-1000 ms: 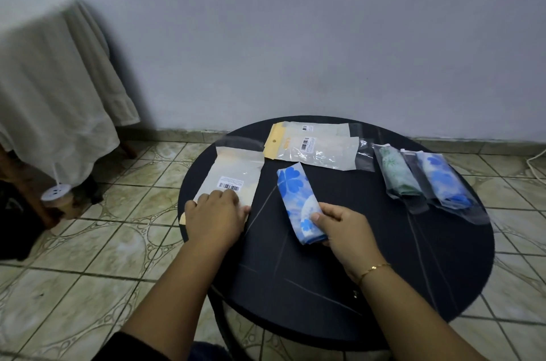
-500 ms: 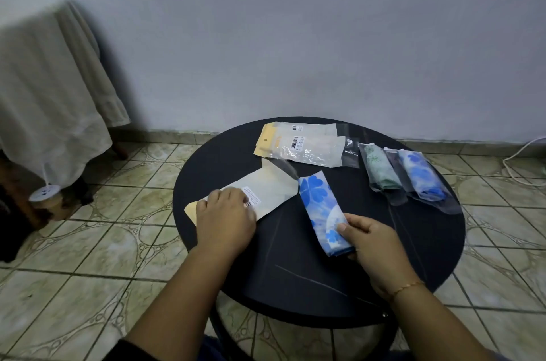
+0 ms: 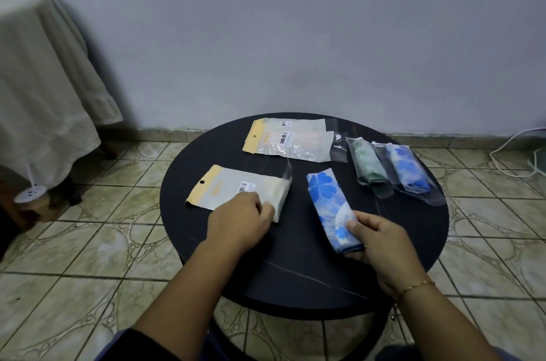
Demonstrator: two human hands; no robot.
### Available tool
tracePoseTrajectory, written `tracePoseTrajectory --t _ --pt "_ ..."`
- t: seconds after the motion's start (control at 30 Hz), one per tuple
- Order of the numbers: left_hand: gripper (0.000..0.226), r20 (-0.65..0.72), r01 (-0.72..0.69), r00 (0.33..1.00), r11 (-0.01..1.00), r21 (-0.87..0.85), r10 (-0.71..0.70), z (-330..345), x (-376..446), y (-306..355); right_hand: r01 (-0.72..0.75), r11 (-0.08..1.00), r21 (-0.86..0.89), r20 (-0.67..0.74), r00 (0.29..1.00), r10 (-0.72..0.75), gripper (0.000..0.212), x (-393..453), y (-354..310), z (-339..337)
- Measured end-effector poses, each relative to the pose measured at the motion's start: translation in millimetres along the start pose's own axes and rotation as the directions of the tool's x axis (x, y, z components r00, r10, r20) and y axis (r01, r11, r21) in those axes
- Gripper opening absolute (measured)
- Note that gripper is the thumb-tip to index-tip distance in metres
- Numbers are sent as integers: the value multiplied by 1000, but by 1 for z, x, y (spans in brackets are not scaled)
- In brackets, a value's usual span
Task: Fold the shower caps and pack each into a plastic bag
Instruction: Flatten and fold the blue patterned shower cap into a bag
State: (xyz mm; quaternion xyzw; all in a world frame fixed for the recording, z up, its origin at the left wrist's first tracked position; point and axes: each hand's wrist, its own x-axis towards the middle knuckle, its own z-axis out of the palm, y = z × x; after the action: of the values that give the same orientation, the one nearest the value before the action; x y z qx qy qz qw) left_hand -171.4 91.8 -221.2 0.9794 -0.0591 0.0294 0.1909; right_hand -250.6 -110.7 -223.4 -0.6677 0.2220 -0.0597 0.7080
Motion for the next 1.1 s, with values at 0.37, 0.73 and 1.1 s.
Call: tracePoseTrajectory --t 0.37,0.73,1.1 --pt "60 85 19 996 1000 9 -19 4 -1 1 -16 1000 8 8 1000 16 23 -2 -4 -1" --pt "47 111 -304 948 952 46 298 13 -1 -6 84 996 20 65 994 -85 23 -7 -9 0" --pt "52 2 -332 943 939 92 333 19 -1 -4 100 963 -251 230 972 -41 24 -18 -19 5"
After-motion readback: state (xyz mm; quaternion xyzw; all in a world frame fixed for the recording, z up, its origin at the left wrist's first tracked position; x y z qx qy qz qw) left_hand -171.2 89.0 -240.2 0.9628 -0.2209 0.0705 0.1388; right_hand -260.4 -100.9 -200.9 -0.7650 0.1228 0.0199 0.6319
